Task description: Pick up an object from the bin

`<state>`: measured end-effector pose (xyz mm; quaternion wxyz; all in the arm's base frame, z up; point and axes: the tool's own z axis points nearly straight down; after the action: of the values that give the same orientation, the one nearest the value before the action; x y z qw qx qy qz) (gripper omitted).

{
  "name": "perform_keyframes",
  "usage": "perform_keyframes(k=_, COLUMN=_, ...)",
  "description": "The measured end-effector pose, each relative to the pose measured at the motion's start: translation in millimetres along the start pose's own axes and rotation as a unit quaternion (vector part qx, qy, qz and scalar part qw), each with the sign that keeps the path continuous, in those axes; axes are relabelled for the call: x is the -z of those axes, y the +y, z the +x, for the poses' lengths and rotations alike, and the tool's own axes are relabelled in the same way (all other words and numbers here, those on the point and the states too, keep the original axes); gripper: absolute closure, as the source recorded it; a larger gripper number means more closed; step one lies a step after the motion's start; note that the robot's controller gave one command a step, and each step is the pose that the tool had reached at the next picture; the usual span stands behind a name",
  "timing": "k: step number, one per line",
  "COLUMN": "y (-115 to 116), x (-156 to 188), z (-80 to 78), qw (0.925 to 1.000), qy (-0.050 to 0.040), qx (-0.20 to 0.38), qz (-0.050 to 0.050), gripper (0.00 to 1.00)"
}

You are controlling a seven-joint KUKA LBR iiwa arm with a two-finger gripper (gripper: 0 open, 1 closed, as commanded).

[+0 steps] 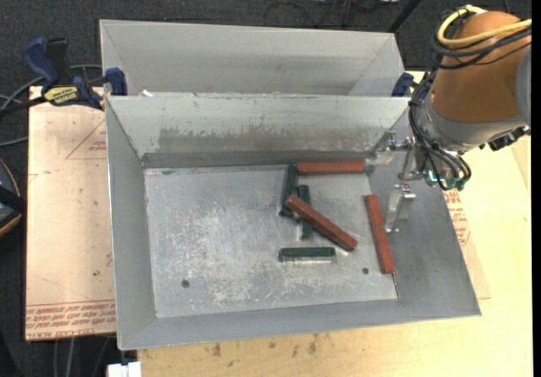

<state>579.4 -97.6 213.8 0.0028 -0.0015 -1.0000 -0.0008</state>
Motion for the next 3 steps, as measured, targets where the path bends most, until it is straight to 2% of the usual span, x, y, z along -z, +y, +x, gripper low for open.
perform_keyframes(k=1, y=0, x=4, z=-1.7, qw=1.0000, qy=-0.0038, qx=0.001, qz=0.001, gripper=0.00)
perform_keyframes(k=2, y=9, x=-42, z=3.3, qw=1.0000, qy=-0.0072, qx=0.004, qz=0.001, gripper=0.00)
perform_keyframes(k=3, y=-6, x=-137, z=18.9, qw=0.9993, qy=-0.0092, qx=-0.037, qz=0.001, gripper=1.00)
